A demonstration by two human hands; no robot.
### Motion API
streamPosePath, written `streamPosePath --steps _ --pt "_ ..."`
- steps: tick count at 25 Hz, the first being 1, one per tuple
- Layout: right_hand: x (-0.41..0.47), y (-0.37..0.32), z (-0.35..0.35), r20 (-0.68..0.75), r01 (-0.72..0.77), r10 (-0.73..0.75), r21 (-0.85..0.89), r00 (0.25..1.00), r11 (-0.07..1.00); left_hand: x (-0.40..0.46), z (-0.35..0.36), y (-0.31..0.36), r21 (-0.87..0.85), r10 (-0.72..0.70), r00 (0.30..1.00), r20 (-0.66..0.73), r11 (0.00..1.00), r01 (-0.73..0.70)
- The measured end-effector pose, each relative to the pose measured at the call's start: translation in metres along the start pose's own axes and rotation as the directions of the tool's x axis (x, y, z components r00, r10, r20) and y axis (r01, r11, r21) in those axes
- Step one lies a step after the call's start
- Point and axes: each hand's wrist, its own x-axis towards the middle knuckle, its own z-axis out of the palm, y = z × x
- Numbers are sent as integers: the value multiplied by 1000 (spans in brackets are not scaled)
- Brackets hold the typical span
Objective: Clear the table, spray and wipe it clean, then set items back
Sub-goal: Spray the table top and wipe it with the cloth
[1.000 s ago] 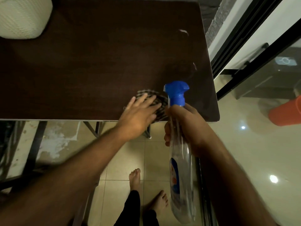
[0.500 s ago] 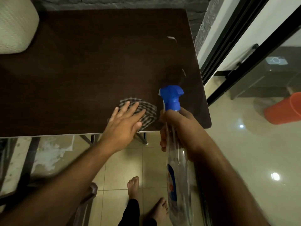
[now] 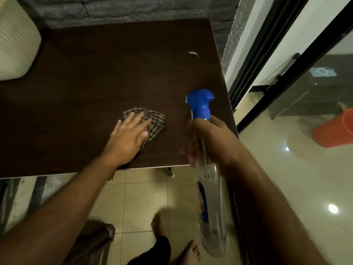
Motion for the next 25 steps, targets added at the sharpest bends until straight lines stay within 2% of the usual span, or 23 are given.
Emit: streamPosePath --steps 3,5,8,10,13,14,18,20,22,23,25 --pt "13 -6 -8 -29 10 -10 -15 1000 1000 87 -22 -11 66 -201 979 22 978 200" --pt "29 -8 -7 -24 30 -30 -9 999 1000 129 -20 18 90 -138 989 51 987 133" --pt "63 -21 -9 4 13 -13 29 1000 999 124 4 31 77 103 994 39 991 -106" --pt "91 -37 -10 12 -23 23 43 1000 999 131 -8 2 34 93 996 6 995 -93" --pt "130 -67 -6 14 -12 12 40 1000 999 206 -43 -46 75 -94 995 11 993 93" --pt "146 -77 -6 4 -4 4 34 1000 999 245 -51 -53 88 -114 993 18 990 112" --pt "203 -108 -4 -45 -13 15 40 999 999 346 -49 -21 81 -9 999 38 997 6" --pt "223 -116 -3 -87 -20 22 22 996 1000 343 -43 -11 90 89 994 57 992 -94" --pt "238 -124 -6 -108 -32 34 20 994 999 312 -37 -26 70 216 976 20 974 -217" --pt "244 -129 -10 -112 -43 46 31 993 999 304 -41 -40 43 226 974 4 973 -226" --pt "251 -139 -16 -105 -55 59 42 993 998 331 -57 -66 29 109 994 -8 994 -109"
